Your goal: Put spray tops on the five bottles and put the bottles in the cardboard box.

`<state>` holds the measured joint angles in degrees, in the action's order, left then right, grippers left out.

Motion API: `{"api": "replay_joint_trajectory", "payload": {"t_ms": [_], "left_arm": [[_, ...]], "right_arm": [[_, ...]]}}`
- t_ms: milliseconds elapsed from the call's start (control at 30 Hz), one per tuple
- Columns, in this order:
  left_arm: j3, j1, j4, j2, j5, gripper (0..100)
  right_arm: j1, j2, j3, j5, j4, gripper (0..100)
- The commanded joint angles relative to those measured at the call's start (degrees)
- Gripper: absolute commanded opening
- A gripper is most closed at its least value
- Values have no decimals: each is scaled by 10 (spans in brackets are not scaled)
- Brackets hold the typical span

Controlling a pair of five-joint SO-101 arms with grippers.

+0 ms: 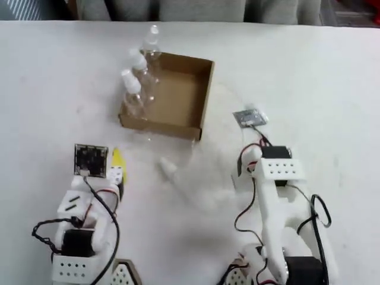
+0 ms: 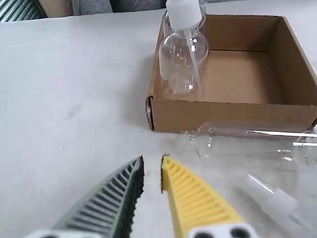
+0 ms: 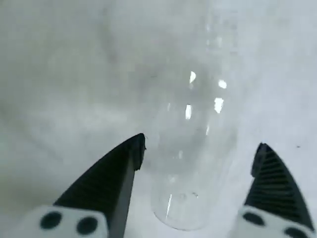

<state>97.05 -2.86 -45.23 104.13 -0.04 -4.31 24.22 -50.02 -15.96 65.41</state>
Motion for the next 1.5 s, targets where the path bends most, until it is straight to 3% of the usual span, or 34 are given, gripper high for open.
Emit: {"api": "replay_joint_trajectory", "payload": {"t_ms": [0, 233, 400, 500, 700, 867, 1167, 1467], "left_arm": [[-1, -1, 2, 6, -3, 86], [-1, -1, 2, 6, -3, 86], [-1, -1, 2, 6, -4, 86], [-1, -1, 2, 6, -4, 86], [-1, -1, 2, 6, -4, 86], [-1, -1, 2, 6, -4, 86], [-1, -1, 2, 6, -4, 86], [-1, -1, 2, 6, -4, 86]], "right_arm": [[2, 18, 22, -48, 1, 346], [21, 14, 139, -51, 75, 346], [48, 11, 271, -55, 81, 196], [44, -19, 335, -98, 95, 143], [44, -175, 461, -156, 120, 231], [43, -335, 585, -226, 117, 237], [71, -618, 847, -234, 124, 237], [63, -811, 1098, -230, 220, 216]]}}
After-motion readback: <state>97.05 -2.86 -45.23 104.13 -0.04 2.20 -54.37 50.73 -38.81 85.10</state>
